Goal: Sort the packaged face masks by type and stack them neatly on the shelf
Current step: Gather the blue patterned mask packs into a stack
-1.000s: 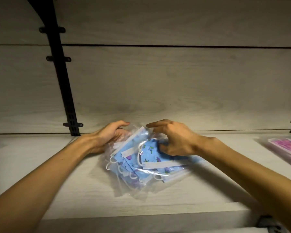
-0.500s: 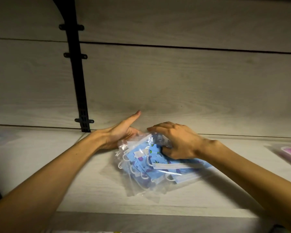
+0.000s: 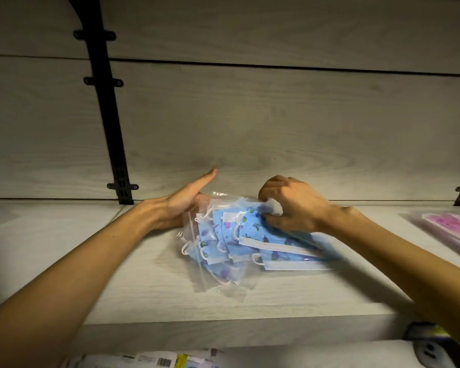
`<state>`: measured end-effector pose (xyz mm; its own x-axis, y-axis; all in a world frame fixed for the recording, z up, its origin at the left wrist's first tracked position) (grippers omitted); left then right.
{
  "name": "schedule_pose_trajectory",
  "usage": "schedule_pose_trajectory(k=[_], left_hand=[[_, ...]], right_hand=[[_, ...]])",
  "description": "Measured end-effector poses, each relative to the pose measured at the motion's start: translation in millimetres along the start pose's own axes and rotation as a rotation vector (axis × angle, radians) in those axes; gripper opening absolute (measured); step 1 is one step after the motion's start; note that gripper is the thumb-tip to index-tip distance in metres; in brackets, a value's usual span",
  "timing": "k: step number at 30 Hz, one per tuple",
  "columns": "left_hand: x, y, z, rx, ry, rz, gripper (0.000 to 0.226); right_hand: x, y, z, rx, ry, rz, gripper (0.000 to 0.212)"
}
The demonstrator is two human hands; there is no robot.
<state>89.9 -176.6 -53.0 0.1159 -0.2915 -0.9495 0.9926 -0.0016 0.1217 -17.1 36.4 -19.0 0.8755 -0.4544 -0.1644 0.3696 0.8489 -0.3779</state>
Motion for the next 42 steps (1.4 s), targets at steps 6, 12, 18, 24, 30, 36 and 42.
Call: schedule_pose_trajectory(k=[6,12,18,24,30,36,42], left_hand=[[-6,9,-11,0.026,-0.183,-0.025,0.066],[-6,7,-10,-0.023,-0.123,-0.076,0.040],[-14,3,-9,-0.180,-0.038,-0.221,0.031],[-21,0,-21,-0.382,0.073,-0.377,0.043],[-16,-6,-46,-0.499,0.100,-0.474,0.046],[-9,-9,-57,-0.468,0.227,-0.472,0.038],[-12,-9,-65,-0.377,0.226,-0.478,0.042]], right_hand=[[-42,14,15,0.082,-0.075,-0.231,0.025],[-94,40,25,0.009,-0.401,-0.536,0.028],[-121,77,10,-0.094,-0.906,-0.805,0.014],[-96,95,-8,-0.200,-1.270,-1.007,0.015],[-39,92,-21,-0.166,-1.589,-1.100,0.013],[-19,85,-24,-0.107,-1.853,-0.959,0.035],[-20,86,-25,0.117,-1.812,-0.905,0.033]])
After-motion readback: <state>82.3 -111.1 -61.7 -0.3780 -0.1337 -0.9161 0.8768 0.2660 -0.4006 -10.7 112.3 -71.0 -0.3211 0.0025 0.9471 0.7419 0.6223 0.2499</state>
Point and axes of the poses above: each hand's wrist, its own y-axis away from the middle knuckle, its own z-axis out of the back of the hand, x = y × z, the point moved 4 cm from there along -y, towards the middle knuckle, and after that the axes turned 7 degrees about -z, right-handed, at the moved point
